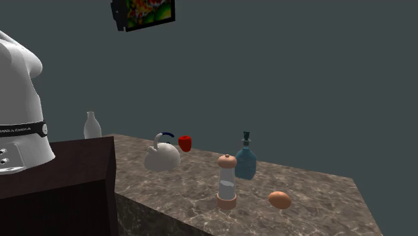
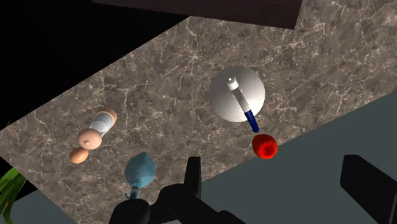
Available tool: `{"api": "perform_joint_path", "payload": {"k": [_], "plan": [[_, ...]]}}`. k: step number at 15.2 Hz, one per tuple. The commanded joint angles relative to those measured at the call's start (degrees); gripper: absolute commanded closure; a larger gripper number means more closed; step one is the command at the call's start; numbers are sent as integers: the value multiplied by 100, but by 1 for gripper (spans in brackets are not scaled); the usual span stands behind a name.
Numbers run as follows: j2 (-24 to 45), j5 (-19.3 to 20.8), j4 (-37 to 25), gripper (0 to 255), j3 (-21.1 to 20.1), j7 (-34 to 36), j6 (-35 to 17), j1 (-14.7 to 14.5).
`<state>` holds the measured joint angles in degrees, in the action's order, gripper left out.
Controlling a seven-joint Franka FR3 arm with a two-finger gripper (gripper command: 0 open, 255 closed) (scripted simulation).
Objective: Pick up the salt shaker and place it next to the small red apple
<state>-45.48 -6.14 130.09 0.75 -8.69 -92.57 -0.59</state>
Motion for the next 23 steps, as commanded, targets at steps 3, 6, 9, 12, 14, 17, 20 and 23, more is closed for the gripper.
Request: {"api": "perform_joint_path", "payload": {"k": [3,6,9,12,14,17,20,23], "plan": [[163,71,162,0,158,-216,-269,32],[464,166,351,0,396,-537,-679,77],[832,241,475,0,638,-858,-1090,113],[1263,285,532,0,876,-1185,-1496,143],[1583,292,532,0,1034,-1408,-1761,157],[2107,263,475,0,1269,-1752,-2140,164],[2680,175,349,0,1496,-2116,-2490,160],[3296,17,153,0,1706,-2505,-2799,154]]}}
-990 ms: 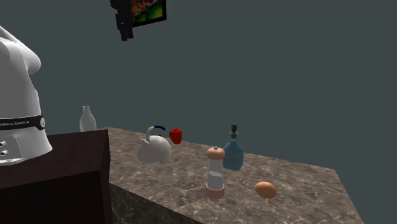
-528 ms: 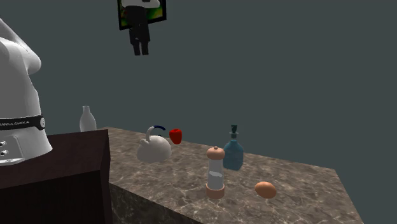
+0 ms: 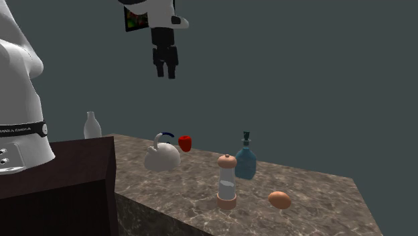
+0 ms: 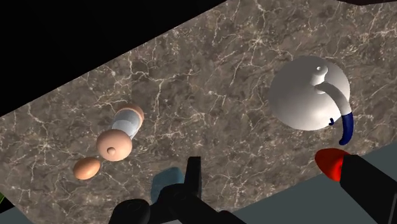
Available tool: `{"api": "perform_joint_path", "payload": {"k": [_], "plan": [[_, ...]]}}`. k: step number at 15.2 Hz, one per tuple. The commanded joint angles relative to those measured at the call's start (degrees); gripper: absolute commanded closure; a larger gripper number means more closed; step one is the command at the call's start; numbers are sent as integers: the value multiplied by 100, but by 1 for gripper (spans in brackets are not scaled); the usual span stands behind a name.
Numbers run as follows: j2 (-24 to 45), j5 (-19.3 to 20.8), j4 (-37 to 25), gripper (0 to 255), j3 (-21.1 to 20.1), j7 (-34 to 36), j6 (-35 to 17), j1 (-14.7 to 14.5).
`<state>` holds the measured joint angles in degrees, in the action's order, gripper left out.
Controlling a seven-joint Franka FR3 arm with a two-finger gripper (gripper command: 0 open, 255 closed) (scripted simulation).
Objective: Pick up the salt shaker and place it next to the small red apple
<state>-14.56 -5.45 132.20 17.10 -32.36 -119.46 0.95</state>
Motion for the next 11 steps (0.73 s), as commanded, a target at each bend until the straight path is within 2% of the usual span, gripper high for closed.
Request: {"api": "perform_joint_path", "payload": {"k": [1,7,11], "plan": [[417,-122,-139,0,133,-274,-202,1],[1768,-684,-782,0,391,-1124,-612,87],[2701,-1110,-1363,0,407,-1655,-743,271]]}}
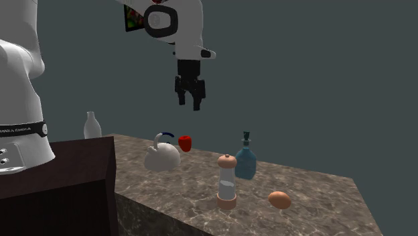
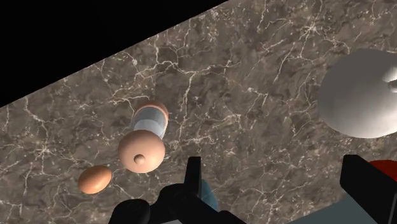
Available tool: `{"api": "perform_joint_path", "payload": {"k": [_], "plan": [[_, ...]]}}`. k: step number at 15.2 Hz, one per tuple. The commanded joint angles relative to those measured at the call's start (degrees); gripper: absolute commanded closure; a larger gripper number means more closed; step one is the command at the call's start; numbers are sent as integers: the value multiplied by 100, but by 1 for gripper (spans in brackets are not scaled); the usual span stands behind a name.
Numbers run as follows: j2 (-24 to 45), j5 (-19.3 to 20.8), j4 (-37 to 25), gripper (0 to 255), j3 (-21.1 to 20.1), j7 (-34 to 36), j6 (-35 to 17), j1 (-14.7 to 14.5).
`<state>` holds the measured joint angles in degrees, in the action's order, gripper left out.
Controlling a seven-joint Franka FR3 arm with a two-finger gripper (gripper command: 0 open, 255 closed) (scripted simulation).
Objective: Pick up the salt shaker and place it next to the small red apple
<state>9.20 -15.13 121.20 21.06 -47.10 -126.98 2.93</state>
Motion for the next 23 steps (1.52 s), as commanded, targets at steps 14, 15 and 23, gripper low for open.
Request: {"api": "perform_joint_path", "payload": {"k": [14,15,23], "plan": [[3619,-929,-3315,0,-409,-1131,280,1127],[3697,-932,-3407,0,-420,-1135,299,1152],[4046,-1052,-3398,0,-530,-1199,-59,1166]]}}
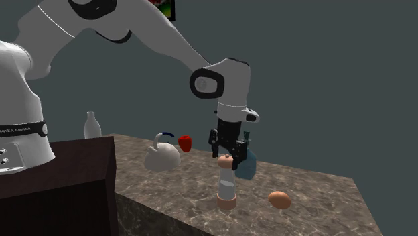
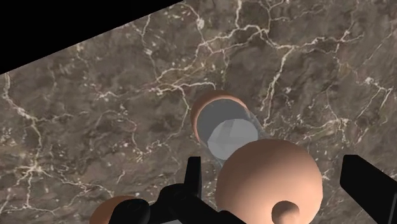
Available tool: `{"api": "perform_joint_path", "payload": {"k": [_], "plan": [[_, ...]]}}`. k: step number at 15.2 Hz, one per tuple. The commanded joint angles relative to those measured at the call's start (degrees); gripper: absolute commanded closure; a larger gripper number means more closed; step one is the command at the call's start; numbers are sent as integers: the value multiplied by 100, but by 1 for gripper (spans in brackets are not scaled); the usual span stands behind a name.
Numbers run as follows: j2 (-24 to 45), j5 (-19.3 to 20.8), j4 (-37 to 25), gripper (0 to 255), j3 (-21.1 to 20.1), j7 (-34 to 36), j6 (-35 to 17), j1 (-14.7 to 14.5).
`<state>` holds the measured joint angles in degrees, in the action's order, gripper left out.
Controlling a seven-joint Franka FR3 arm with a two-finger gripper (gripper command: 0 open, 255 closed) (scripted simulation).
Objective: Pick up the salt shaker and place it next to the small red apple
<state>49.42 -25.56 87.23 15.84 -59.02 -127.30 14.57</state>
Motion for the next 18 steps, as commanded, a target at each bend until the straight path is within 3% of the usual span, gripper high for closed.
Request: {"api": "perform_joint_path", "payload": {"k": [1,7,8,18], "plan": [[24,-9,-1,0,-8,-6,-27,2],[24,-9,-1,0,-8,-6,-27,2],[24,-9,-1,255,-8,-6,-27,2],[-34,5,19,255,7,5,11,-8]]}}
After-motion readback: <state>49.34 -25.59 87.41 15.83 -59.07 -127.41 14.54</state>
